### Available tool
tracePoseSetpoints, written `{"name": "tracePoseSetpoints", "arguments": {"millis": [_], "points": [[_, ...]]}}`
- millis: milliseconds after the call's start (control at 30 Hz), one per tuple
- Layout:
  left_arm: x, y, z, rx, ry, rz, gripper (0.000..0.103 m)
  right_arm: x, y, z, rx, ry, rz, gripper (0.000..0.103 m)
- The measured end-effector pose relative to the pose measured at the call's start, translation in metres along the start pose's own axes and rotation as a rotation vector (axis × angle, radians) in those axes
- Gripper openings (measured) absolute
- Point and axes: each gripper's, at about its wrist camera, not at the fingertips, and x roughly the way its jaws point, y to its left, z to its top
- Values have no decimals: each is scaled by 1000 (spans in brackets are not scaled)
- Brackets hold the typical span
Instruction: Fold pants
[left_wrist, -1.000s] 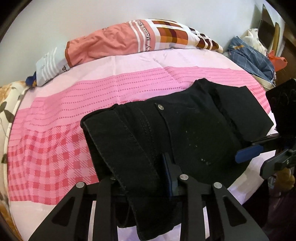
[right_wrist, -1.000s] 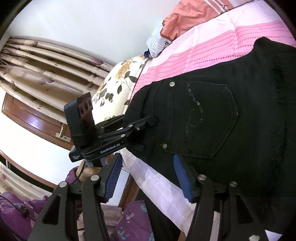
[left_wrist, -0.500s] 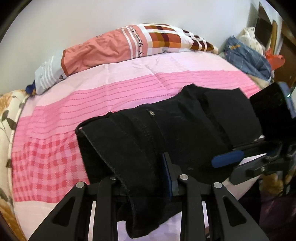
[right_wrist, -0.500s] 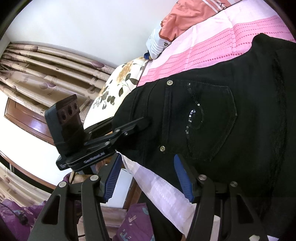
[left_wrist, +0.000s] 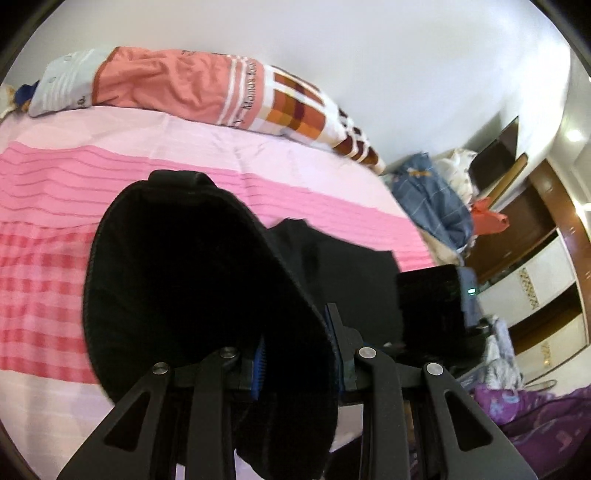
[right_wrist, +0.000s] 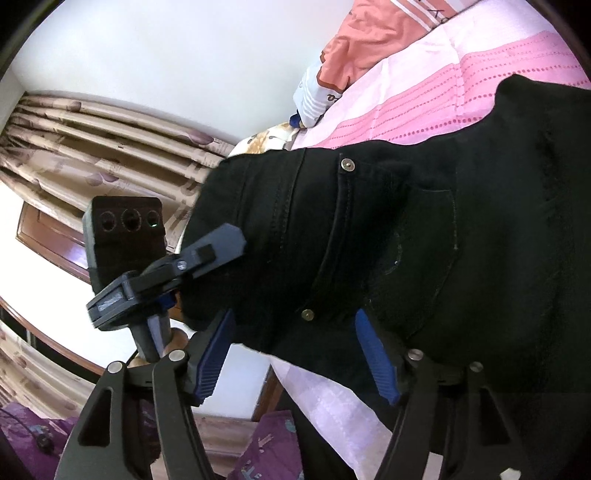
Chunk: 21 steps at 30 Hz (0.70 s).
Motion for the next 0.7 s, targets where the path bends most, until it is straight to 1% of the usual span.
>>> {"name": "tracePoseSetpoints", "arguments": {"millis": [67, 100, 133, 200, 233, 267, 300, 333, 367, 433, 500, 533, 567, 600, 633, 667, 700], "points": [[5, -9, 4, -23, -15, -46, 29, -3, 0, 2, -2, -3, 25, 66], [8, -14, 6, -37, -25, -95, 26, -5, 1, 3, -11, -3, 33, 67], [11, -20, 8, -53, -27, -144, 26, -9, 4, 4, -30, 0, 42, 67], [26, -40, 14, -39, -26, -173, 26, -19, 8, 4, -73, 0, 45, 73], [33, -47, 16, -27, -13, -174, 26, -27, 9, 3, -96, -7, 31, 78], [46, -54, 19, -24, 4, -190, 26, -38, 7, 3, -116, -22, 10, 80], [58, -57, 21, -45, 23, -217, 27, -46, 4, 4, -115, -32, 6, 81], [73, -60, 21, -72, 45, -250, 28, -56, -3, 5, -99, -40, 9, 81], [87, -68, 22, -64, 63, -263, 28, -64, -8, 5, -82, -49, 9, 81], [114, -90, 23, -5, 97, -253, 28, -82, -22, 4, -43, -87, -6, 81], [131, -104, 25, 0, 128, -284, 28, -97, -37, 0, 8, -121, 6, 81], [141, -115, 29, 17, 143, -282, 28, -105, -44, -3, 34, -142, 23, 81], [148, -123, 32, 29, 151, -262, 32, -113, -51, -6, 55, -162, 33, 81], [158, -134, 37, 35, 178, -244, 42, -121, -55, -8, 71, -184, 39, 81], [164, -140, 39, 33, 208, -245, 50, -127, -59, -9, 79, -203, 44, 81], [174, -149, 43, 28, 258, -246, 70, -133, -60, -10, 73, -223, 63, 69], [182, -157, 46, 27, 293, -243, 84, -139, -60, -11, 64, -248, 65, 56]]}}
